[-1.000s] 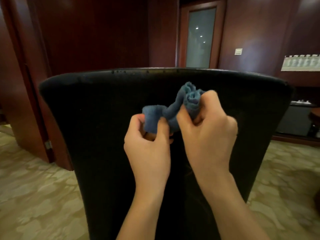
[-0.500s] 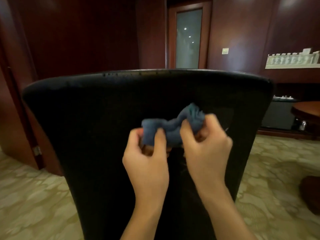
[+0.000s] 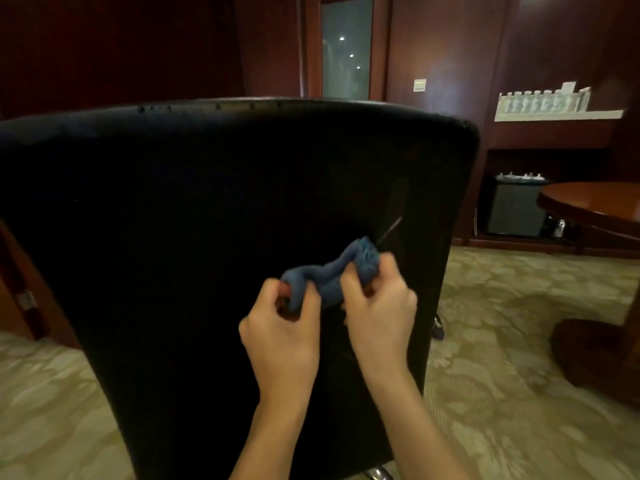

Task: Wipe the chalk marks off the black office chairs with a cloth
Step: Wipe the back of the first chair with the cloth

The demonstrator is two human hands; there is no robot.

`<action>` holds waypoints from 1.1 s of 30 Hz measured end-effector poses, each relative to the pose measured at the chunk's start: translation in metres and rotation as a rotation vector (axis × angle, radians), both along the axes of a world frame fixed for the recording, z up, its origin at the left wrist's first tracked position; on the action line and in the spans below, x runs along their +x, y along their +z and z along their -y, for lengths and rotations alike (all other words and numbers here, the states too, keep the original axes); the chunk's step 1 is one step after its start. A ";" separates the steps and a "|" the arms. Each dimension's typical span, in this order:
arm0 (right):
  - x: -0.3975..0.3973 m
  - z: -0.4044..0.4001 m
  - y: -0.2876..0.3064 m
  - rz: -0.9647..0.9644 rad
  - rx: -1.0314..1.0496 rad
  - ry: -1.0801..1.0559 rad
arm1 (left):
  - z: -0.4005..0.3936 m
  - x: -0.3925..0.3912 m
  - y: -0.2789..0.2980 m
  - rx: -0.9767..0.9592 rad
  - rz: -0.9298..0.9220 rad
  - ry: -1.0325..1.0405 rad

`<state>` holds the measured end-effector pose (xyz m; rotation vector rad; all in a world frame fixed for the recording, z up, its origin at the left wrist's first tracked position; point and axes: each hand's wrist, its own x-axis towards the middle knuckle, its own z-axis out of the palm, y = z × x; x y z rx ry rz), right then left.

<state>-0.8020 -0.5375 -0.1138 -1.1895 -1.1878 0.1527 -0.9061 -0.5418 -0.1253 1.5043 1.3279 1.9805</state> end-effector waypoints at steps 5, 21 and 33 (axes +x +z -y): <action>0.001 0.003 -0.024 0.014 -0.100 -0.017 | 0.007 -0.001 -0.019 -0.105 0.040 -0.054; -0.003 -0.006 -0.021 0.129 -0.065 0.048 | 0.002 -0.027 -0.013 0.039 -0.164 -0.019; -0.025 -0.001 -0.073 0.111 -0.178 0.091 | 0.001 -0.044 -0.062 -0.013 -0.192 0.003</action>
